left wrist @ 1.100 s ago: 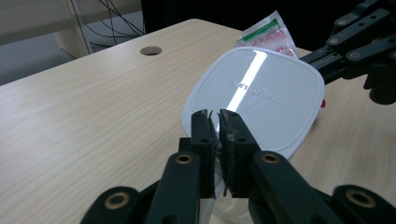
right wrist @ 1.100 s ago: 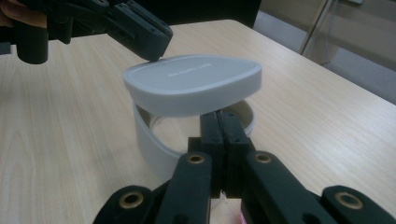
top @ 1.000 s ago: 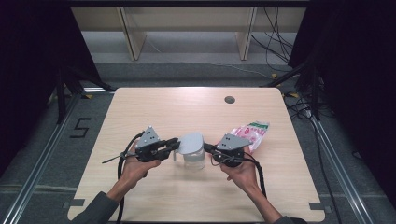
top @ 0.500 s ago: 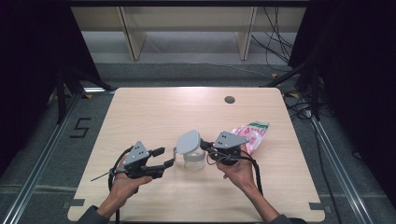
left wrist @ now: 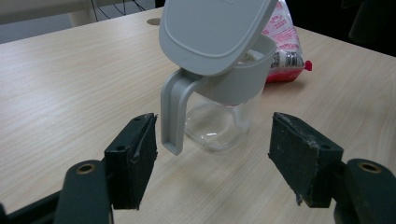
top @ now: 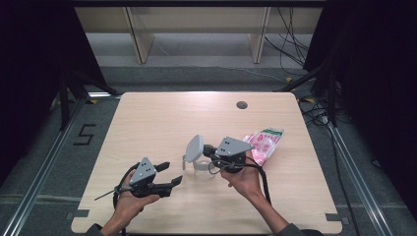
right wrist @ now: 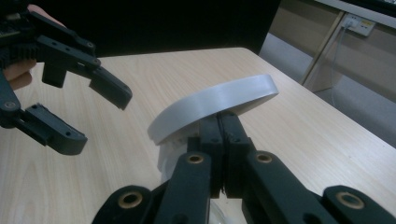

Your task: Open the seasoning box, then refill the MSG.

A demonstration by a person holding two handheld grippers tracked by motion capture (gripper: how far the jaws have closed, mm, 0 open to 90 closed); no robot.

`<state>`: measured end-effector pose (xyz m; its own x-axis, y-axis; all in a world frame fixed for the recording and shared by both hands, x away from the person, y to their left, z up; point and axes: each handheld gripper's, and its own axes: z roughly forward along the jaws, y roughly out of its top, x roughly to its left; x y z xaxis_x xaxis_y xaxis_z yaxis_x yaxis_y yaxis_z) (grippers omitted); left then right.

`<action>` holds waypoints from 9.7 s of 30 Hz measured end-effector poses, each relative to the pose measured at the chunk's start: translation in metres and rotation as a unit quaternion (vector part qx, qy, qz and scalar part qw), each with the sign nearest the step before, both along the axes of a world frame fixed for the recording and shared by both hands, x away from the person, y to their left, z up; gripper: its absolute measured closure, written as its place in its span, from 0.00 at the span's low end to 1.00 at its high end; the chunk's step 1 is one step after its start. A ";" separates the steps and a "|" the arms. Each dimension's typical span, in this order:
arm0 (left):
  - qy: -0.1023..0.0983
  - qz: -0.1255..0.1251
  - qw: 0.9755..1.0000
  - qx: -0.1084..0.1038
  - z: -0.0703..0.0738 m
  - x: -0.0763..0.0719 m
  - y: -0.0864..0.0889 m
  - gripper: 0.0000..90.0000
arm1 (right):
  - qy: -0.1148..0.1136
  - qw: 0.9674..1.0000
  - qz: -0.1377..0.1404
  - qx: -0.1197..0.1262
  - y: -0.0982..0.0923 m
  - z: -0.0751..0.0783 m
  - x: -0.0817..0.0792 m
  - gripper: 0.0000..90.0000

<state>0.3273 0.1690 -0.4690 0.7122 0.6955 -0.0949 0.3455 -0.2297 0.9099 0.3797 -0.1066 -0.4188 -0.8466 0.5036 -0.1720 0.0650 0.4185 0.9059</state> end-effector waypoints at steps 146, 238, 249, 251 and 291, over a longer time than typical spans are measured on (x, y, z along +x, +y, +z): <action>0.004 0.030 0.999 0.020 -0.015 -0.008 0.008 0.24 | 0.207 0.928 -0.292 0.100 -0.160 -0.085 0.074 0.85; -0.072 -0.054 0.995 0.033 -0.038 -0.007 -0.145 0.54 | -0.023 0.991 -0.026 0.133 -0.090 0.052 -0.048 1.00; -0.097 -0.058 0.992 0.047 -0.037 -0.010 -0.150 0.80 | -0.031 0.991 -0.017 0.127 -0.084 0.055 -0.046 1.00; -0.103 -0.053 0.992 0.049 -0.036 -0.012 -0.151 0.84 | -0.019 0.991 -0.021 0.130 -0.085 0.056 -0.047 1.00; -0.127 0.034 0.991 0.004 -0.030 -0.018 -0.179 0.93 | 0.033 0.988 -0.059 0.136 -0.060 0.073 -0.002 1.00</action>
